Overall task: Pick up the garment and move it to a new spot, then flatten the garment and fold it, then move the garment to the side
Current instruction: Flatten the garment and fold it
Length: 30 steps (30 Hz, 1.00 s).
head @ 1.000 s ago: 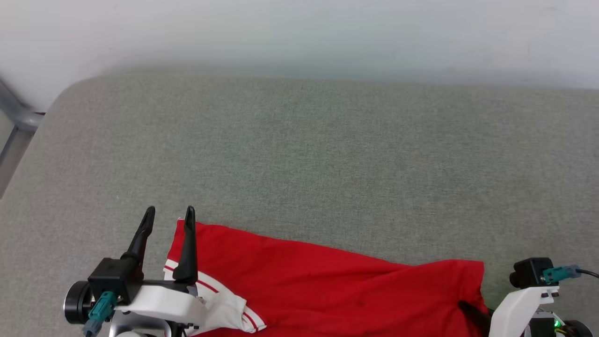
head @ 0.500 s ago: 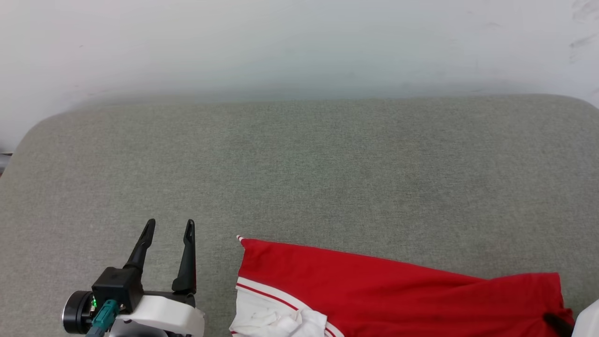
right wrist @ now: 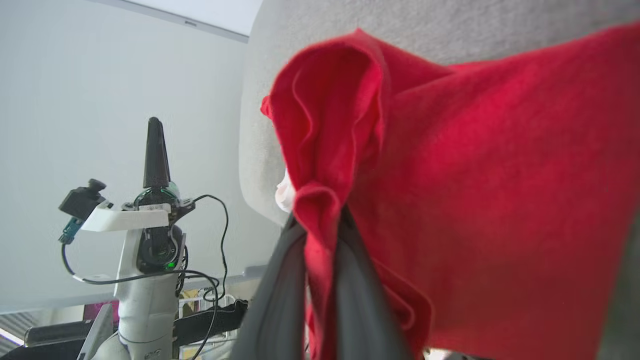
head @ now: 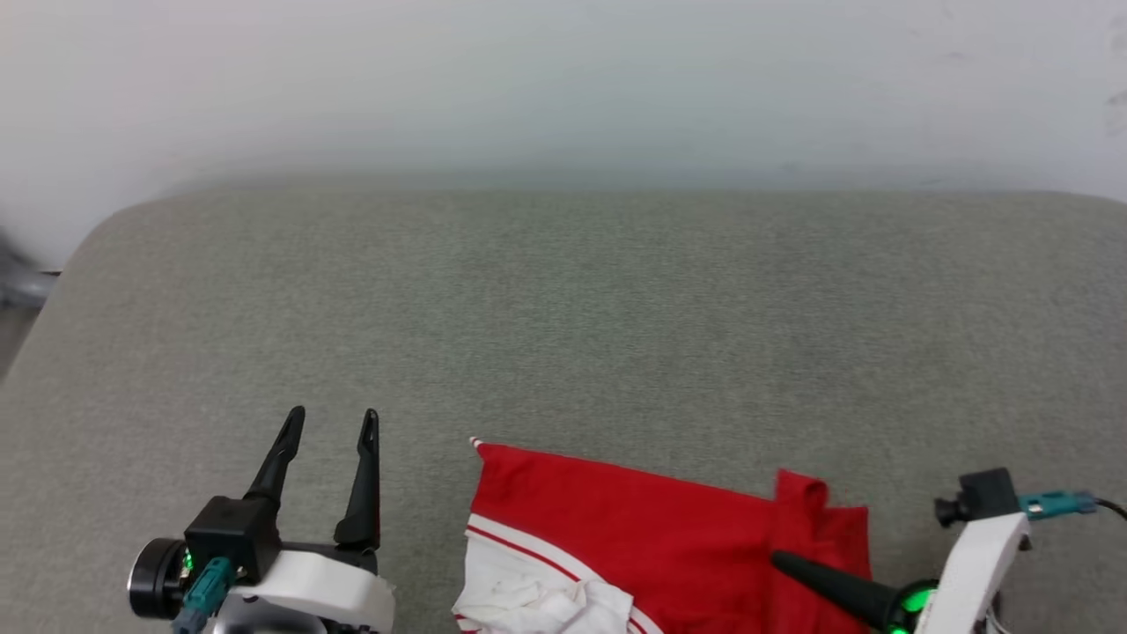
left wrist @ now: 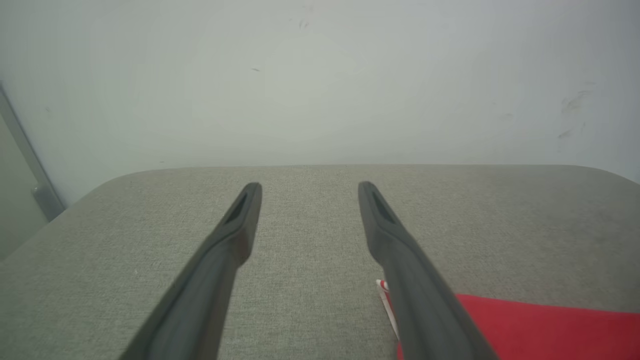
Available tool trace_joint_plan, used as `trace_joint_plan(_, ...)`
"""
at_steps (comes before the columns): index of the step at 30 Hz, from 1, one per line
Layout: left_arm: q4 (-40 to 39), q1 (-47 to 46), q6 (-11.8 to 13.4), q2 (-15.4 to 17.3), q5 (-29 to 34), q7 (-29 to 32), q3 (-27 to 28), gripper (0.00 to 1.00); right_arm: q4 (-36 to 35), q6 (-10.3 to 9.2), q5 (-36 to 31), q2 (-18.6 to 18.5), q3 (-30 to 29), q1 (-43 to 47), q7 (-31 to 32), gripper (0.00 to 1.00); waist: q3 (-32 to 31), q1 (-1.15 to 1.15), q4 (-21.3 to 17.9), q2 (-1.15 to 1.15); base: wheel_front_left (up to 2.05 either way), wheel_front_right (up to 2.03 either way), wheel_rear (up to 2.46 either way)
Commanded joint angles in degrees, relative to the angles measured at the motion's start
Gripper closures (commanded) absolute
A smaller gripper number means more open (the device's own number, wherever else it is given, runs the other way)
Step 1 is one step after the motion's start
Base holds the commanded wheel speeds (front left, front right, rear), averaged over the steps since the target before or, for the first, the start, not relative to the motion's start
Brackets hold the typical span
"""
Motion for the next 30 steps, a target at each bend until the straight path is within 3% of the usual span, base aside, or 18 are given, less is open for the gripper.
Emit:
trace_joint_plan(1,-0.2,-0.9,-0.2,-0.1,0.2,0.1,-0.2,0.0,-0.3,-0.03,2.0,0.7,1.0,-1.1,0.6,1.0,0.3,0.0,1.4,0.0,0.0,0.0,0.0)
trace_joint_plan(6,0.2,-3.0,-0.9,-0.8,0.4,-0.1,-1.2,0.0,0.1,-0.03,7.4,1.6,7.6,-3.6,-0.3,1.0,1.8,0.0,4.9,0.0,0.0,0.0,0.0)
trace_joint_plan(13,0.8,-6.0,-1.8,-2.6,0.7,-0.6,-2.4,0.0,2.4,-0.03,10.6,1.6,18.2,-9.2,-6.7,1.0,5.1,0.0,9.4,0.0,0.0,0.0,0.0)
trace_joint_plan(23,1.8,-8.9,-2.9,-5.1,1.6,-1.0,-1.9,0.0,12.6,-0.03,4.3,1.0,24.8,-15.0,-17.9,1.0,9.6,0.0,11.3,0.0,0.0,0.0,0.0)
trace_joint_plan(24,1.7,-9.0,-3.0,-5.4,1.7,-1.0,-1.6,0.0,13.5,-0.03,4.3,0.9,25.2,-15.3,-18.5,0.84,9.8,0.0,11.1,0.0,0.0,0.0,0.0)
trace_joint_plan(25,1.7,-9.0,-3.2,-5.6,1.8,-1.0,-1.4,0.0,14.0,-0.03,4.2,0.6,25.7,-15.6,-19.1,0.58,10.0,0.0,10.9,0.0,0.0,0.0,0.0)
trace_joint_plan(26,1.7,-9.0,-3.2,-5.6,1.8,-1.0,-1.4,0.0,14.0,-0.03,4.2,0.6,25.7,-15.6,-19.1,0.58,10.0,0.0,10.9,0.0,0.0,0.0,0.0)
trace_joint_plan(27,1.7,-8.9,-3.4,-5.8,2.1,-1.0,-1.1,0.0,14.6,-0.03,4.3,0.4,26.2,-15.8,-19.9,0.19,10.0,0.0,10.7,0.0,0.0,0.0,0.0)
trace_joint_plan(28,1.7,-8.6,-3.5,-6.1,2.4,-1.0,-0.5,0.0,15.0,-0.03,5.0,0.4,27.1,-16.2,-21.3,0.0,9.9,0.0,10.1,0.0,0.0,0.0,0.0)
trace_joint_plan(30,1.9,-8.4,-3.9,-6.2,2.7,-1.0,-0.1,0.0,14.1,-0.03,5.4,0.0,28.0,-17.0,-23.3,0.0,9.7,0.0,9.5,0.0,0.0,0.0,0.0)
